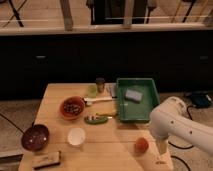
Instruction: Place apple in paper cup
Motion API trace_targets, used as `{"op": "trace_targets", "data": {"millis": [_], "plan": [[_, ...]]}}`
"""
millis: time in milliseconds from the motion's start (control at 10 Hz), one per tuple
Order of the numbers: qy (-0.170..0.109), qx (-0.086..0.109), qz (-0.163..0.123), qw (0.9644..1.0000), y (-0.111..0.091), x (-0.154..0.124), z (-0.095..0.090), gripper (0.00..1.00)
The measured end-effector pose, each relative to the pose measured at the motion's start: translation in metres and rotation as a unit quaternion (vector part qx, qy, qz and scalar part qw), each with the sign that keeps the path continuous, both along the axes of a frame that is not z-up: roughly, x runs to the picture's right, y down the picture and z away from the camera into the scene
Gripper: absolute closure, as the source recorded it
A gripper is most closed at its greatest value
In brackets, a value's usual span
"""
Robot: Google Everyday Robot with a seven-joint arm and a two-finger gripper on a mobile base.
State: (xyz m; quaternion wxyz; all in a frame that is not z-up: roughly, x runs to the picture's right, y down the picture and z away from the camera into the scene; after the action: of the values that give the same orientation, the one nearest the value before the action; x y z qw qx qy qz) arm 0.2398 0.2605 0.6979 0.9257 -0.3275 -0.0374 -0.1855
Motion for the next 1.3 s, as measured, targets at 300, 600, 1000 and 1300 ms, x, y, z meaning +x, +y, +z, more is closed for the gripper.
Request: {"op": "trace_targets", "data": {"millis": [300,600,1000,1300], "plan": [[-0.018,-0.010,-0.012,0.9997,0.015,0.001,0.005,0.20],[-0.034,-0.016,-0.026,0.9990,0.024,0.002,0.010,0.20],[-0.055,-0.024,-0.047,0.9971,0.035,0.002,0.016,0.20],[-0.073,-0.029,-0.066,0.9947,0.043,0.002,0.020,0.20]]}}
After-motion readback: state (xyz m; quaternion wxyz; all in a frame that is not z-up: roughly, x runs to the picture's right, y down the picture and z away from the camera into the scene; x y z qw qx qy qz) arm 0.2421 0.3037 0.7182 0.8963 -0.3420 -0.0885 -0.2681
